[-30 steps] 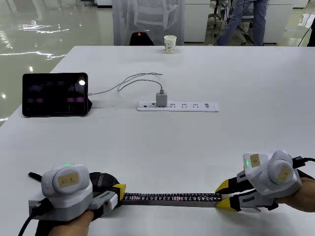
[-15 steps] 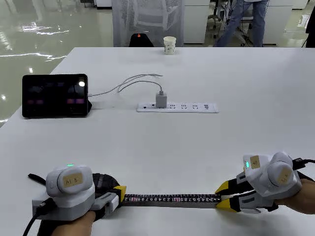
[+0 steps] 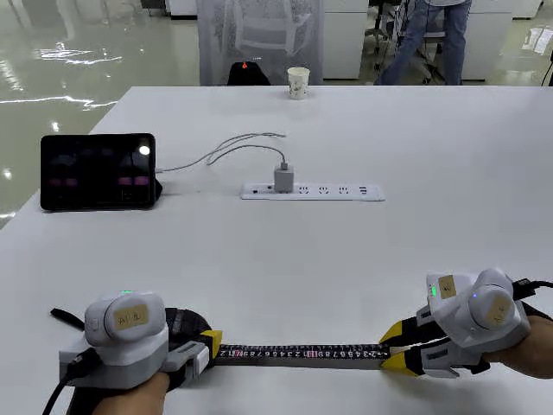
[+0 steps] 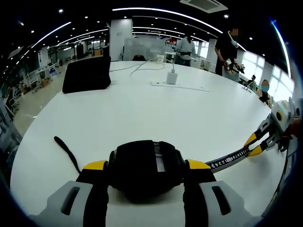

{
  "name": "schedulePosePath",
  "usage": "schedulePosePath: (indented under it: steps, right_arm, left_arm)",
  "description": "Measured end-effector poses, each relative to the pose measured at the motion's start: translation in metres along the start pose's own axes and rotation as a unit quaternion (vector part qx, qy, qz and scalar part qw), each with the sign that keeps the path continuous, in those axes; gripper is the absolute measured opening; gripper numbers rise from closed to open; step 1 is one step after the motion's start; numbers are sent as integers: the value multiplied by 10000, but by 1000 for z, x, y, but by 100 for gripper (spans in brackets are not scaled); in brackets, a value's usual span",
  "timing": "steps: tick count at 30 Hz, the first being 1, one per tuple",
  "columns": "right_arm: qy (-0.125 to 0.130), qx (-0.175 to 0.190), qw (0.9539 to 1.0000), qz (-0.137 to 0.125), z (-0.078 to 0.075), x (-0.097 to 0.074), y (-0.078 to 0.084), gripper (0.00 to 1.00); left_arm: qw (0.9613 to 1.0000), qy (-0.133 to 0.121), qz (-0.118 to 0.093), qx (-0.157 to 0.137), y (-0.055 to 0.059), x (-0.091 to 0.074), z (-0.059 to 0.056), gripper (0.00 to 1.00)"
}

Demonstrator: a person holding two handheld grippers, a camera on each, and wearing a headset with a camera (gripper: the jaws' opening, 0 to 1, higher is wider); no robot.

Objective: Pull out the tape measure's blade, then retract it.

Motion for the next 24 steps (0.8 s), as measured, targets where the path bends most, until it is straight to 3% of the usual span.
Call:
schedulePosePath:
  steps: [24]
  right_arm:
    - [-9, 9, 10000, 42, 0, 0, -1, 9]
  left_arm:
    - [10000, -26, 79, 52, -1, 0, 1, 55]
Point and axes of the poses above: the centre of the closed fingertips' face, and the gripper's own axes: x roughly forward along the fingers, z roughly to its left, y roughly out of its underside, the point moved 10 cm from there along -x, roughly backward along the fingers, and after that the axes turned 6 degrees about -z, right-handed, at the moved point
